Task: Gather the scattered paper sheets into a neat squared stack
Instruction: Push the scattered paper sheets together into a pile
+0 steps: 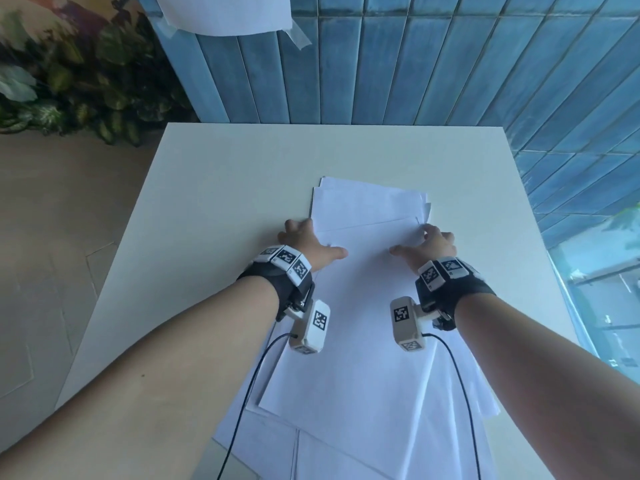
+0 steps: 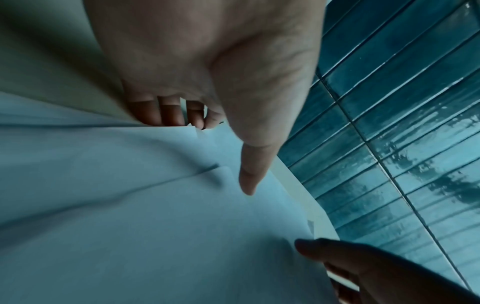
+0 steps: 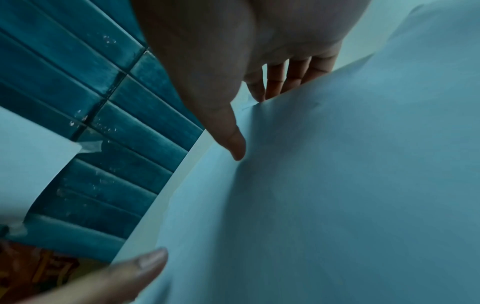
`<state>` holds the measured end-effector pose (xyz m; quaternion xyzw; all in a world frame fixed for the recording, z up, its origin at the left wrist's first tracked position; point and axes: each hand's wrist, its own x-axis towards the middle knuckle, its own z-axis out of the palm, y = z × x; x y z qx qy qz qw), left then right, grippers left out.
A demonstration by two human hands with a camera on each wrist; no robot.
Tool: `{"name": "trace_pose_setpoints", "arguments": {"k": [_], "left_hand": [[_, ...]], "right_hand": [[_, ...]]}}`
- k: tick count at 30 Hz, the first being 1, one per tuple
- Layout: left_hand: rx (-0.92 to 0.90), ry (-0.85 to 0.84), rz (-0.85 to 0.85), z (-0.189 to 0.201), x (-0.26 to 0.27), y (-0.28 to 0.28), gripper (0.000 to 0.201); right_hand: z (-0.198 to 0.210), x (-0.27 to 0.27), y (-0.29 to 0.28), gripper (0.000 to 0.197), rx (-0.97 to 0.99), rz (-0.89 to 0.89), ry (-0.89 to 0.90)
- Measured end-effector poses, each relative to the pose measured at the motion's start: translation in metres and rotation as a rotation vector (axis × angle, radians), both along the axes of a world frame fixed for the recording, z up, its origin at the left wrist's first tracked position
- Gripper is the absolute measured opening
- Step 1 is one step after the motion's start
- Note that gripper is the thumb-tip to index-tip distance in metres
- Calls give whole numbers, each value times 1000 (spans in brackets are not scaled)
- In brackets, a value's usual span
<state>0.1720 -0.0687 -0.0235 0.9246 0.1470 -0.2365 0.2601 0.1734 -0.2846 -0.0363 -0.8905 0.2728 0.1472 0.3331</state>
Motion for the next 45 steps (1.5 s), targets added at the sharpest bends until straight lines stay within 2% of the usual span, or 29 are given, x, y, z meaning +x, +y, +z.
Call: {"name": "trace_pose_setpoints", "arguments": {"k": [3,5,8,11,15,20,22,25,28,33,36,39,42,45], "left_hand": [[-37,-6,28,4,-1,6,81],[-12,-29,57,6,-14,19,86],[37,-15,76,6,-56,39,101],[54,1,50,5,-102,46,99],[47,26,25,4,-127,35,95],[-92,56,95,-3,-136,11,101],[-149,33,154,-3,-139,8,97],[-62,0,158,2,-147,20,82],[47,26,169,5,-168,36,90],[-9,116,34,1,-212,10,99],[-47,119,44,-3,-213,-10,103],[-155,84,107,-2,-209,-5,93],[-88,44,96,3,-215,14,83],[-20,110,14,4,-235,21,94]], "right_hand": [[4,-1,-5,82,49,-21,-14],[9,-13,-15,84,17,-24,-48],[16,-55,-33,78,-86,-60,0],[19,-107,-39,76,-109,-128,73],[16,-148,-22,80,-141,-109,97],[12,-150,-2,83,45,-130,96],[12,-149,-3,81,100,-119,95],[16,-159,-18,78,48,-108,79],[22,-185,-34,76,-60,-152,94],[21,-225,-8,69,-49,-60,105],[22,-226,6,74,-46,-48,116],[19,-224,-7,77,55,-83,107],[21,-230,-26,82,-2,-40,98],[23,-247,-32,78,1,42,111]]}}
